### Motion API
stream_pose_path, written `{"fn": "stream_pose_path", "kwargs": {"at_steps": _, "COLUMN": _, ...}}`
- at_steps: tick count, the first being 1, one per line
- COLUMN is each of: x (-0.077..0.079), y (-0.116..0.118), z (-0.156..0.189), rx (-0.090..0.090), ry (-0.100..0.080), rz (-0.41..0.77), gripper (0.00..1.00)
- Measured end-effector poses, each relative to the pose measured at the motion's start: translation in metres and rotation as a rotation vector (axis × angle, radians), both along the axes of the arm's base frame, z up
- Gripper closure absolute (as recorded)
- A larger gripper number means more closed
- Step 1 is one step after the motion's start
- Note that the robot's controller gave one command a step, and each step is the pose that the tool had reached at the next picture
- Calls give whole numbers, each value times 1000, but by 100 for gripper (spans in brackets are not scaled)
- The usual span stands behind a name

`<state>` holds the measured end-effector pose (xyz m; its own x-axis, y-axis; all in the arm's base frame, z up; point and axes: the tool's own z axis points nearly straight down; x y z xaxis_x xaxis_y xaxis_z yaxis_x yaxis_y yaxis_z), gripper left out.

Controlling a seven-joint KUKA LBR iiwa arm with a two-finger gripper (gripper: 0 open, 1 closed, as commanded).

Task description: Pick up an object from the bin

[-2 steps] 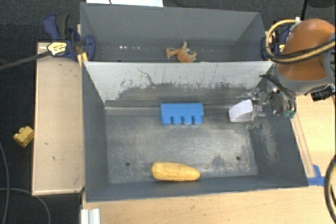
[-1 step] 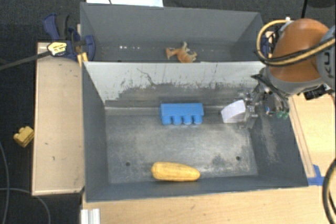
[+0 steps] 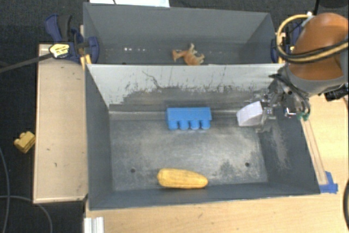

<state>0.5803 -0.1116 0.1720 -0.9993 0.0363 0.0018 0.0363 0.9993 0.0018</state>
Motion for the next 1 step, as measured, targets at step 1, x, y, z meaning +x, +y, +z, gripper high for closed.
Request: {"fn": "stream_pose_path", "kwargs": {"at_steps": 1, "x": 0, "y": 24, "z": 56, "rx": -3, "ry": -2, "rz": 13, "gripper": 100}}
